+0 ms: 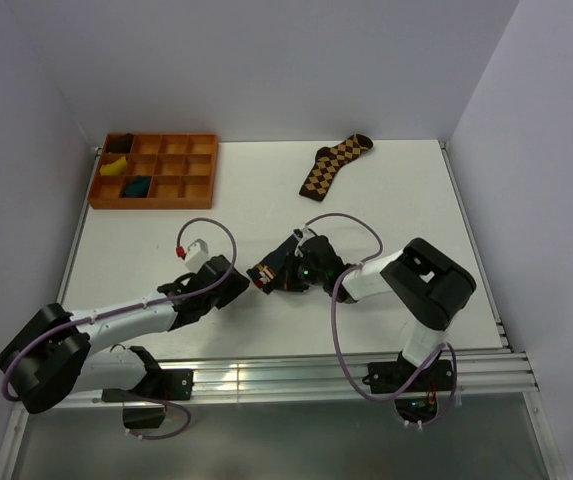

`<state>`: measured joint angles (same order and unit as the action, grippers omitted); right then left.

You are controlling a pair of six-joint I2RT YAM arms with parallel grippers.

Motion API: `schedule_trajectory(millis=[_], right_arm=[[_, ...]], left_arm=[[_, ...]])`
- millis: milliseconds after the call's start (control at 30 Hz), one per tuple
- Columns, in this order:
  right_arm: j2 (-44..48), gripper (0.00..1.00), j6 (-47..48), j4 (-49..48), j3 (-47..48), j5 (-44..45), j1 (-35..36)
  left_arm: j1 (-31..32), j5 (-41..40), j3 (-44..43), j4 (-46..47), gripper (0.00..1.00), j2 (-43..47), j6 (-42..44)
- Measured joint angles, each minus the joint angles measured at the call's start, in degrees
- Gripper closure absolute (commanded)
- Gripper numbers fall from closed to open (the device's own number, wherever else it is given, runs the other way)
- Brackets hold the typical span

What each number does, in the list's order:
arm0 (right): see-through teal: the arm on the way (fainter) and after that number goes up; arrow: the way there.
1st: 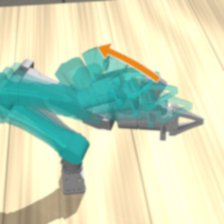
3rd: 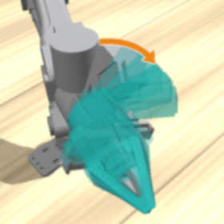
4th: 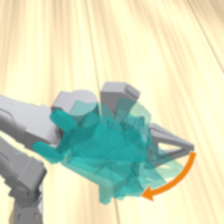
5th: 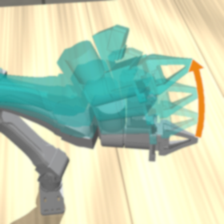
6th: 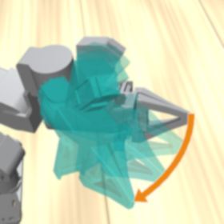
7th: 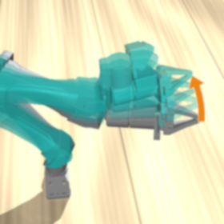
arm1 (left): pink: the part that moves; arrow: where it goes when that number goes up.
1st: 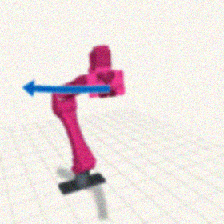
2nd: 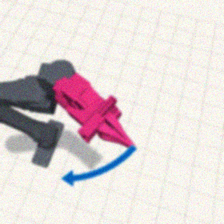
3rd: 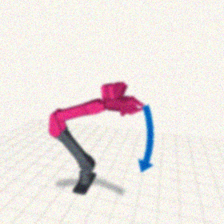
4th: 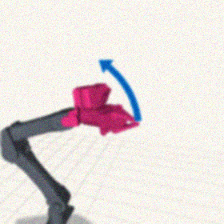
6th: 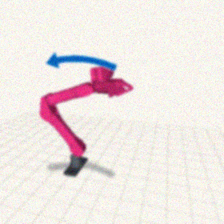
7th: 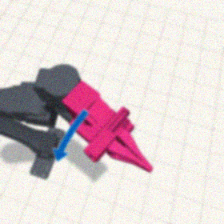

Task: Roll the socks
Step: Roll the sock at the center of the board.

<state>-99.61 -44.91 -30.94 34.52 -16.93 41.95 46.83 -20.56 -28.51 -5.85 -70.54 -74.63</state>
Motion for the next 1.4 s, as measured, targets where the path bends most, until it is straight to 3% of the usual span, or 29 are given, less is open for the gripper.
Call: schedule_trajectory(millis=[233, 600, 1400], right_arm=[[-1.25, 1.00, 0.00, 0.17, 1.16, -2.45, -0.52], [-1.68, 1.00, 0.02, 0.57, 1.55, -4.17, -1.42], [-1.99, 1.00, 0.66, 2.54, 2.71, -5.66, -1.88]], left_arm=[[-4.35, 2.47, 7.15, 12.39, 0.50, 1.25, 0.37], [-7.19, 7.41, 9.84, 27.87, 0.56, -6.05, 3.72], [-8.13, 10.93, 6.64, 35.23, 0.59, -14.97, 4.92]])
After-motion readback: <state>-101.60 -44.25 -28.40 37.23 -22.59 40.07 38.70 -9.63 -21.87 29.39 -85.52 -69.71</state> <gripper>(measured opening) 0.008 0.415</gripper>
